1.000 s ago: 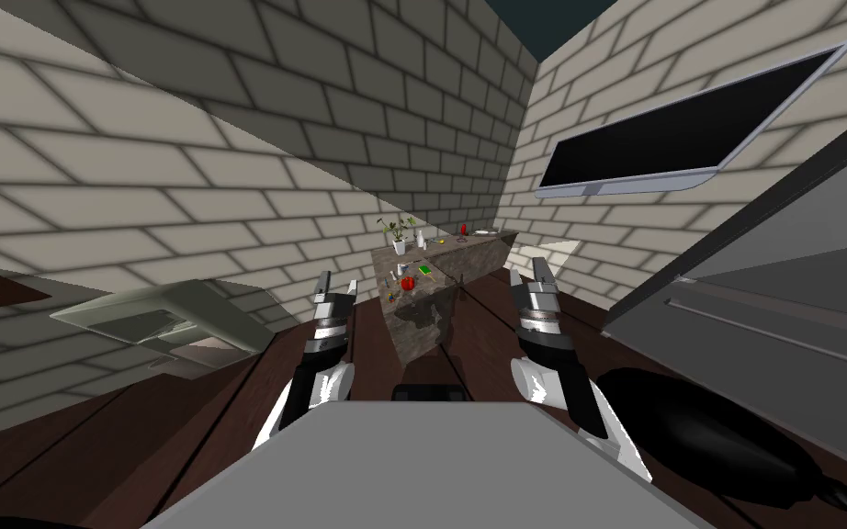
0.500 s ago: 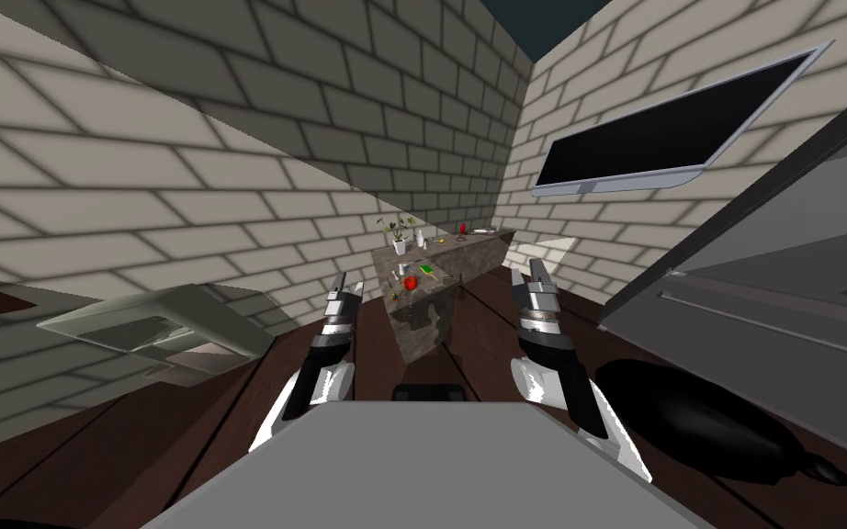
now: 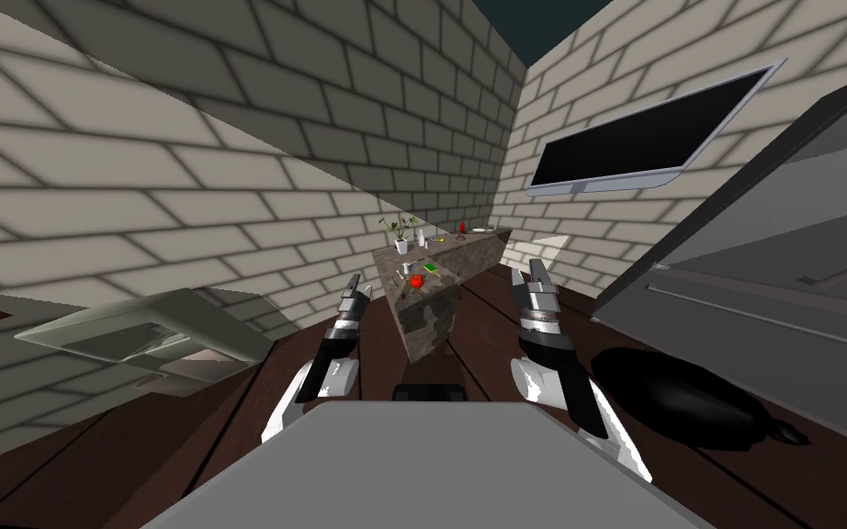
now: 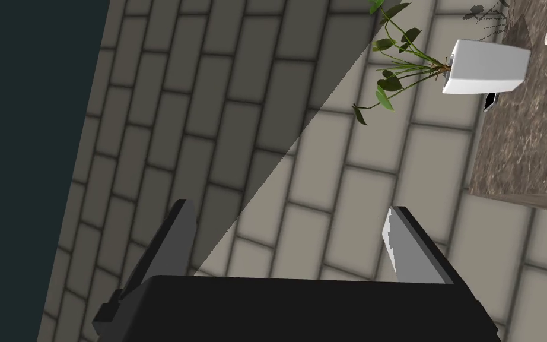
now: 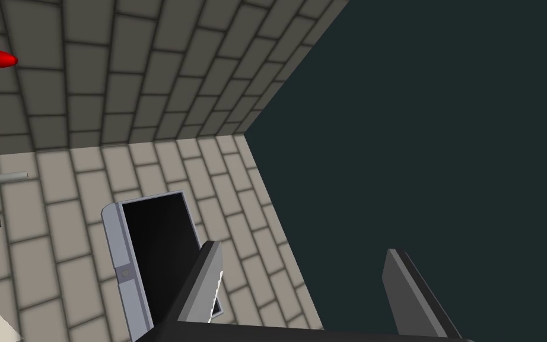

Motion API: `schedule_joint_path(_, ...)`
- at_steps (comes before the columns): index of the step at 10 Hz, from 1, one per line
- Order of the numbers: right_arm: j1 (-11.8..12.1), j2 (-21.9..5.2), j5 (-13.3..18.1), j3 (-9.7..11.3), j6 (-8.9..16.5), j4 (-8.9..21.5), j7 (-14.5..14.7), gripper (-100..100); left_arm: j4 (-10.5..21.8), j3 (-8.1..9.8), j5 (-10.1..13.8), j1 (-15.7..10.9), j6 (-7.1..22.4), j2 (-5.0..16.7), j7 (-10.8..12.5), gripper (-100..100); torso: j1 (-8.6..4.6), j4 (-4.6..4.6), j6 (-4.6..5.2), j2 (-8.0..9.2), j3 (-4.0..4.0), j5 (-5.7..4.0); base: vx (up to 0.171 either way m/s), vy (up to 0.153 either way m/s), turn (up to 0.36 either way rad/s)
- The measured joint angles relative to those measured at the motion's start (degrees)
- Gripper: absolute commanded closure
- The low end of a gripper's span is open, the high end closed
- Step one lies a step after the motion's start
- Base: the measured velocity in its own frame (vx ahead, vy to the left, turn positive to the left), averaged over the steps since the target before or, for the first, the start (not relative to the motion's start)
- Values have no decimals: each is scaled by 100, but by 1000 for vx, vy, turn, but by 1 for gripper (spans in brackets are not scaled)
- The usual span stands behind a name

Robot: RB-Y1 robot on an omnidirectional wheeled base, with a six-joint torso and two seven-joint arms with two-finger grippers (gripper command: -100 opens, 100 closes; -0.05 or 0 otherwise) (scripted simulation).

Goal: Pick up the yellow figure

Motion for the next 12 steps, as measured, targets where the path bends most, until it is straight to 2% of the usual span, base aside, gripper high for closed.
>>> schedule_joint_path(4,0,1,0,1,0,0,0,0,105,-135,-223,-99,576,6,107,-100,-29,-1,0,-3,-2,-6,-41,119,-61)
schedule_joint_path(6,0,0,0,0,0,0,0,0,256,-198,-339,-226,887,-5,172,-100,-7,-1,0,-4,-2,-1,-27,129,-68)
schedule_joint_path(12,1,1,0,1,0,0,0,0,443,-368,-519,-432,1657,-39,299,-100,-37,-4,-1,-18,-10,-8,-9,71,-56)
